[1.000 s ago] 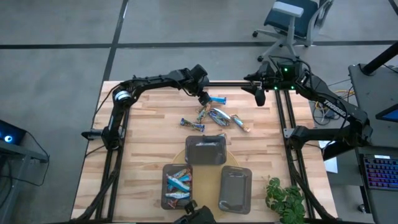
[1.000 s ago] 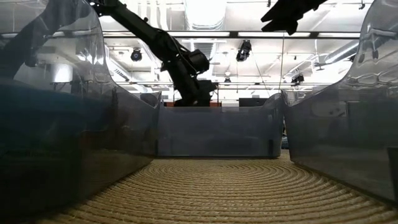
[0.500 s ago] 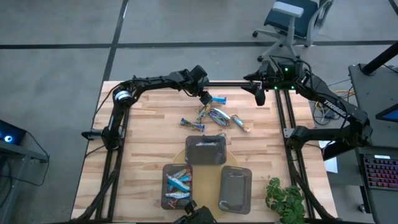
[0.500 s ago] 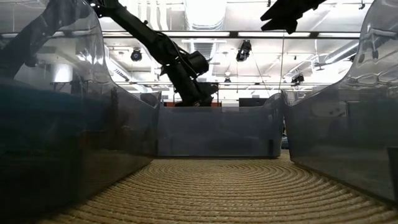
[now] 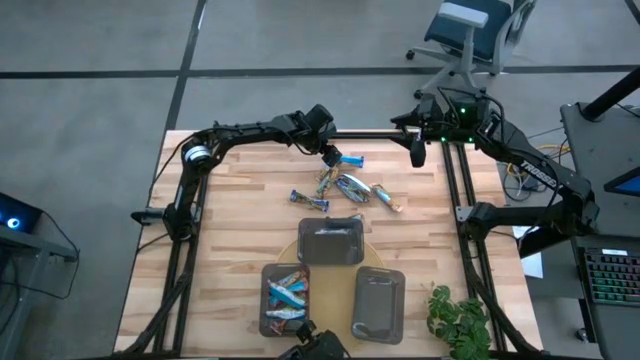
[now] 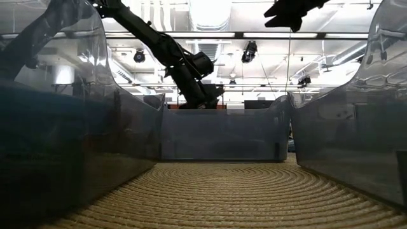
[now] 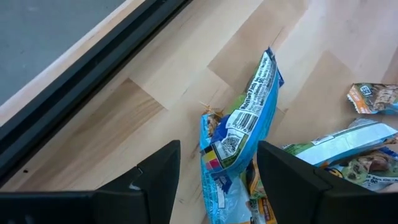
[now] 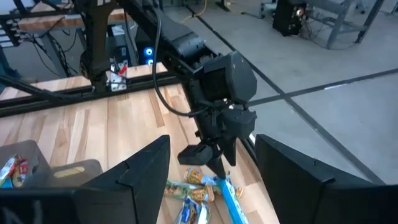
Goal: Pick and place Granola Bars by type
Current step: Adjust the blue granola bar on the table
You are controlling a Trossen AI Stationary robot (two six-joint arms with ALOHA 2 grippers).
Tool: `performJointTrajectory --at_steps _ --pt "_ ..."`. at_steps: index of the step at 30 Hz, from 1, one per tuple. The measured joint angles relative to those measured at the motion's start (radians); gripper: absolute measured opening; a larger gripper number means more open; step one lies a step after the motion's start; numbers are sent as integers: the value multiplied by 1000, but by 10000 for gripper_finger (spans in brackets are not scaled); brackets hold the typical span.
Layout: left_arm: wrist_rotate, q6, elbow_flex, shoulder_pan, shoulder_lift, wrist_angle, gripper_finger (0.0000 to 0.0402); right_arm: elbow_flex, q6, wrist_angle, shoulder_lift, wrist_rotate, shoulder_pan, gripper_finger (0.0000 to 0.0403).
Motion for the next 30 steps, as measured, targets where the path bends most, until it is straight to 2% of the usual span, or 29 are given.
performJointTrajectory --at_steps 10,30 --pt "14 -3 0 0 0 -1 195 0 4 8 0 0 0 226" --pt "-54 -37 0 -5 12 39 195 0 4 8 0 0 0 226"
